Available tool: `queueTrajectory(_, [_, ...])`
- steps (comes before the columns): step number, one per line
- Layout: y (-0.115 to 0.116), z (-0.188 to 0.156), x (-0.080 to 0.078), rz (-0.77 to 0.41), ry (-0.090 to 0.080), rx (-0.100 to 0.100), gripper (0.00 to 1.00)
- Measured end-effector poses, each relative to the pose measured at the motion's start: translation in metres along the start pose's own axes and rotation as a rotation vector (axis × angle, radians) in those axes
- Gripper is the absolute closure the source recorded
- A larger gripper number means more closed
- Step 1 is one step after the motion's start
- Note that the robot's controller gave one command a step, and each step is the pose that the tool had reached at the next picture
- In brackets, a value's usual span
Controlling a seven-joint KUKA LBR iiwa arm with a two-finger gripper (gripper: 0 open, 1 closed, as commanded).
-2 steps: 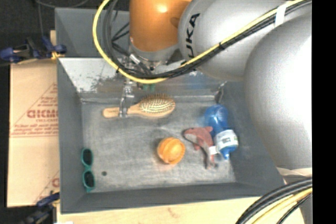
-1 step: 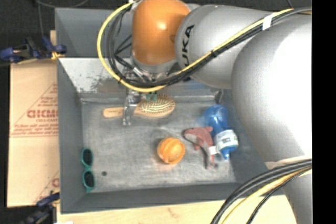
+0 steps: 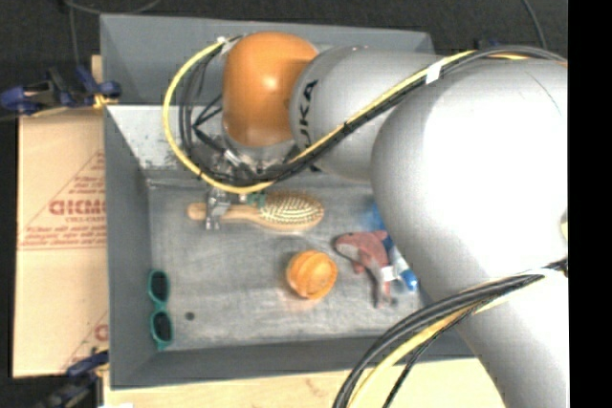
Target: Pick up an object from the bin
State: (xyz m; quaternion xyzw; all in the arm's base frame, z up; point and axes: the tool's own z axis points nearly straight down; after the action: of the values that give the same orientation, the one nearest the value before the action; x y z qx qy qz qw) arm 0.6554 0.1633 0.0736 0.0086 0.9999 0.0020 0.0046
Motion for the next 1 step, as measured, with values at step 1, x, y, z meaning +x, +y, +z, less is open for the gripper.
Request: queueTrajectory(1, [0.0000,0.0000,0.0000,0.000,0.000,0.000,1.00])
